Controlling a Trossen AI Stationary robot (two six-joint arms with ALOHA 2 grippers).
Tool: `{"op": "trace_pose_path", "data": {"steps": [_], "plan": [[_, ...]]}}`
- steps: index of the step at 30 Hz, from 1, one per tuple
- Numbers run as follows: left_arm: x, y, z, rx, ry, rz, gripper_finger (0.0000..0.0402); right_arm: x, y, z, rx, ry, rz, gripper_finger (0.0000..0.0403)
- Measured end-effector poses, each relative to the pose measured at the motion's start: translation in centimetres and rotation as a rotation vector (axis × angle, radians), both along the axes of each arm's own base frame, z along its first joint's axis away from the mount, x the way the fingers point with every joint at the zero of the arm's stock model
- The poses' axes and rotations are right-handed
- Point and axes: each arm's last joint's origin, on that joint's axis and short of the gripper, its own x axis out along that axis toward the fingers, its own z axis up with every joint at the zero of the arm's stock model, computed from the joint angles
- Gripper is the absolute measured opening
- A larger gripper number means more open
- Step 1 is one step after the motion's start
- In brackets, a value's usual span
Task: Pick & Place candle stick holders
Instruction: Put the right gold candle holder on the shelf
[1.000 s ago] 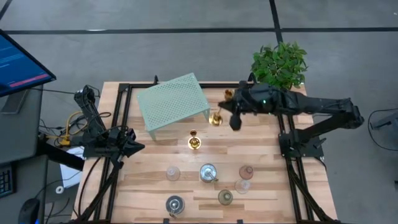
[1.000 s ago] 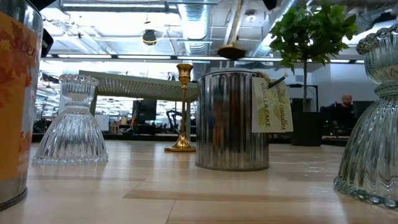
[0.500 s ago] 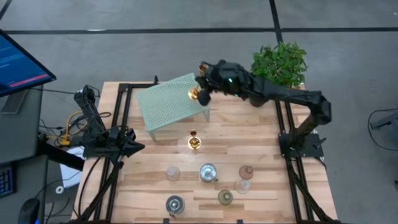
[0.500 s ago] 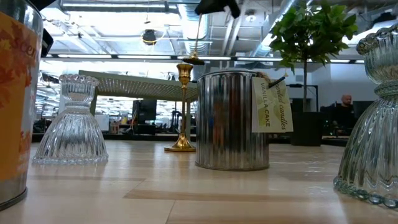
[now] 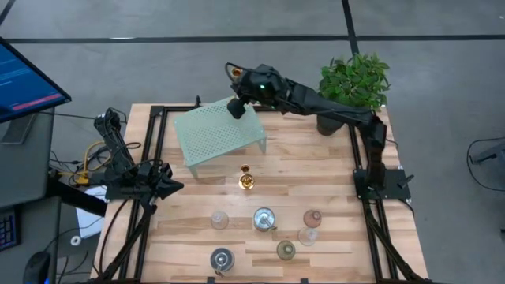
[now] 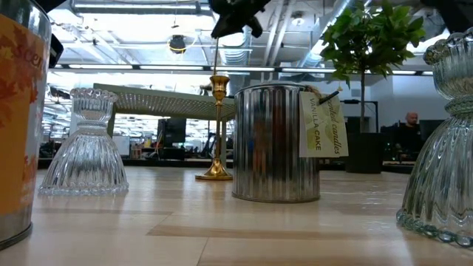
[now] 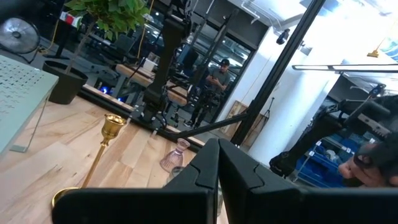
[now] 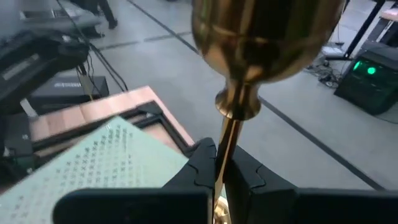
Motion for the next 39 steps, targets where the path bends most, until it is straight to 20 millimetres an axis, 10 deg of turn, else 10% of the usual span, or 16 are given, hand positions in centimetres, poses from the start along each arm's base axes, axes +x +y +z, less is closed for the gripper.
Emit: {"op": "trace_pose_path", "data": {"steps": [39], "plan": [[0.0,0.0,0.0,-0.001,0.003,0.006,0.0008,-0.2,-6.4,-2.9,0.103,-0.045,-0.086,0.0001]]}}
